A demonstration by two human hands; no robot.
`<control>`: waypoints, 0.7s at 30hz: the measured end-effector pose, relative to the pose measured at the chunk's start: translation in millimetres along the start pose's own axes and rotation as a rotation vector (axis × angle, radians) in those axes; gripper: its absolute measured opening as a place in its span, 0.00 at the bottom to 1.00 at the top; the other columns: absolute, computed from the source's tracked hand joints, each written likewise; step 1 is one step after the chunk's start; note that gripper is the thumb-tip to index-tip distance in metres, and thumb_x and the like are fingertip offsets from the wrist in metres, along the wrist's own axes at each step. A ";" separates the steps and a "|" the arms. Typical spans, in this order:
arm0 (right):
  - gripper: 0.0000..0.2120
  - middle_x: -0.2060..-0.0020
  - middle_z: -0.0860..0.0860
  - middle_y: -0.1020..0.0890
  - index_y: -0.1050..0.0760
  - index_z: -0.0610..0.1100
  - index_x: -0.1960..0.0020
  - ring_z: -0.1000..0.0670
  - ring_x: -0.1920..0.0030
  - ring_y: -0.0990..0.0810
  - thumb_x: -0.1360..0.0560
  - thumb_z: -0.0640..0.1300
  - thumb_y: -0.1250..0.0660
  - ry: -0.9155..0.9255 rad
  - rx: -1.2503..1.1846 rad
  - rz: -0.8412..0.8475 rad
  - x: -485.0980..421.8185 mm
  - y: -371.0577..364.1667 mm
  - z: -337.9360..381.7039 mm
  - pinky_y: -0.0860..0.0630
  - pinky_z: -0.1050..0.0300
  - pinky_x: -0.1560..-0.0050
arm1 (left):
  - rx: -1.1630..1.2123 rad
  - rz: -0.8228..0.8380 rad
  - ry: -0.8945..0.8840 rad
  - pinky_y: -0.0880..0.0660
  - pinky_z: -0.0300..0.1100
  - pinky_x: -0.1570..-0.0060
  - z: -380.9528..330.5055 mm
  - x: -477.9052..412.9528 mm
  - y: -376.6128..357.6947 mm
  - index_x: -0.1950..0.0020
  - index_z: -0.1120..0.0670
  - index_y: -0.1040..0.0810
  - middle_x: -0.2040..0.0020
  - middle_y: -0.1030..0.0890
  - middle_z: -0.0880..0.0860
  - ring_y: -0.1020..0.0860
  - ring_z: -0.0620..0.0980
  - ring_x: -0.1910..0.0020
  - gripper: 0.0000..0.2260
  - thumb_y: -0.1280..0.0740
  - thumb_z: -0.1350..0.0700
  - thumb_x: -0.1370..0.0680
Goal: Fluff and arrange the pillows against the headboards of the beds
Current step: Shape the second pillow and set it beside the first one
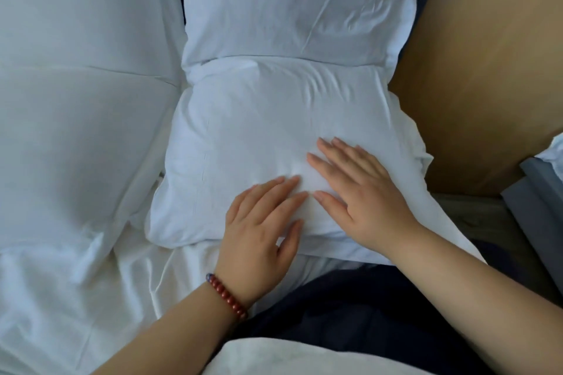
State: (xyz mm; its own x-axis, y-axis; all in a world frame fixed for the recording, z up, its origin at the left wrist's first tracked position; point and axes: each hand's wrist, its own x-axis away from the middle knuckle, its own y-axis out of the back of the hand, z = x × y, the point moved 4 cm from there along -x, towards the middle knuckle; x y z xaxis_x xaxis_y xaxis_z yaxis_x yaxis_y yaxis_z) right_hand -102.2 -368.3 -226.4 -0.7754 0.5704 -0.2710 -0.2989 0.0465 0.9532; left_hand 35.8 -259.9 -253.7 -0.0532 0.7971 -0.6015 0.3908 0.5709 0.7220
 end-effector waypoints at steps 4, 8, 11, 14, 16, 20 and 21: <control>0.27 0.22 0.52 0.42 0.40 0.51 0.22 0.52 0.22 0.48 0.19 0.60 0.49 -0.032 0.042 -0.015 26.8 -1.7 -20.7 0.49 0.49 0.23 | -0.016 -0.020 -0.006 0.31 0.53 0.36 -0.5 4.2 -3.2 0.36 0.53 0.21 0.31 0.25 0.49 0.28 0.50 0.32 0.17 0.30 0.54 0.24; 0.29 0.21 0.53 0.44 0.42 0.53 0.22 0.52 0.21 0.50 0.19 0.63 0.52 -0.101 0.033 -0.045 35.8 -0.6 -38.4 0.50 0.49 0.23 | -0.152 -0.010 0.006 0.35 0.51 0.33 -9.4 -8.9 -6.8 0.32 0.52 0.23 0.29 0.27 0.50 0.30 0.50 0.30 0.19 0.35 0.50 0.22; 0.30 0.22 0.52 0.43 0.40 0.52 0.22 0.50 0.21 0.48 0.20 0.64 0.49 -0.103 -0.006 -0.079 36.6 -0.4 -47.7 0.48 0.47 0.23 | -0.262 -0.003 0.006 0.39 0.53 0.29 -19.9 -23.5 -16.6 0.29 0.53 0.26 0.27 0.30 0.51 0.33 0.51 0.27 0.21 0.39 0.47 0.20; 0.30 0.23 0.50 0.40 0.38 0.51 0.23 0.48 0.22 0.45 0.21 0.64 0.47 -0.072 -0.064 -0.130 35.0 -2.6 -53.4 0.45 0.44 0.25 | -0.344 -0.002 -0.008 0.39 0.55 0.29 -26.2 -37.2 -28.4 0.29 0.53 0.26 0.26 0.30 0.51 0.34 0.51 0.26 0.21 0.40 0.46 0.19; 0.30 0.23 0.50 0.39 0.37 0.51 0.24 0.47 0.22 0.44 0.21 0.64 0.45 -0.052 -0.111 -0.150 35.5 -6.4 -61.9 0.44 0.42 0.25 | -0.408 -0.009 -0.022 0.38 0.57 0.30 -28.0 -42.0 -36.9 0.31 0.54 0.25 0.27 0.29 0.52 0.33 0.53 0.27 0.20 0.40 0.48 0.20; 0.31 0.22 0.50 0.41 0.37 0.54 0.24 0.45 0.22 0.45 0.23 0.65 0.42 -0.056 -0.226 -0.131 44.8 -11.6 -85.4 0.44 0.37 0.27 | -0.504 0.022 -0.022 0.38 0.59 0.32 -30.5 -40.7 -48.4 0.31 0.56 0.28 0.28 0.29 0.56 0.33 0.56 0.27 0.21 0.43 0.48 0.20; 0.31 0.22 0.50 0.41 0.37 0.55 0.24 0.44 0.22 0.45 0.24 0.65 0.40 -0.061 -0.251 -0.113 48.5 -12.2 -91.4 0.44 0.36 0.27 | -0.524 0.049 -0.006 0.38 0.59 0.31 -30.4 -41.0 -50.0 0.29 0.57 0.29 0.27 0.30 0.57 0.34 0.56 0.27 0.22 0.44 0.47 0.20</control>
State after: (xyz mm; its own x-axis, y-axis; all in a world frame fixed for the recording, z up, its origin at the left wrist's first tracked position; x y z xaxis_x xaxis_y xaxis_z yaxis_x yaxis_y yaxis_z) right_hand -187.0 -416.1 -263.5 -0.6967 0.6215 -0.3583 -0.5164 -0.0877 0.8519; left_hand -9.6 -315.2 -254.7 -0.0407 0.8249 -0.5638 -0.1195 0.5562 0.8224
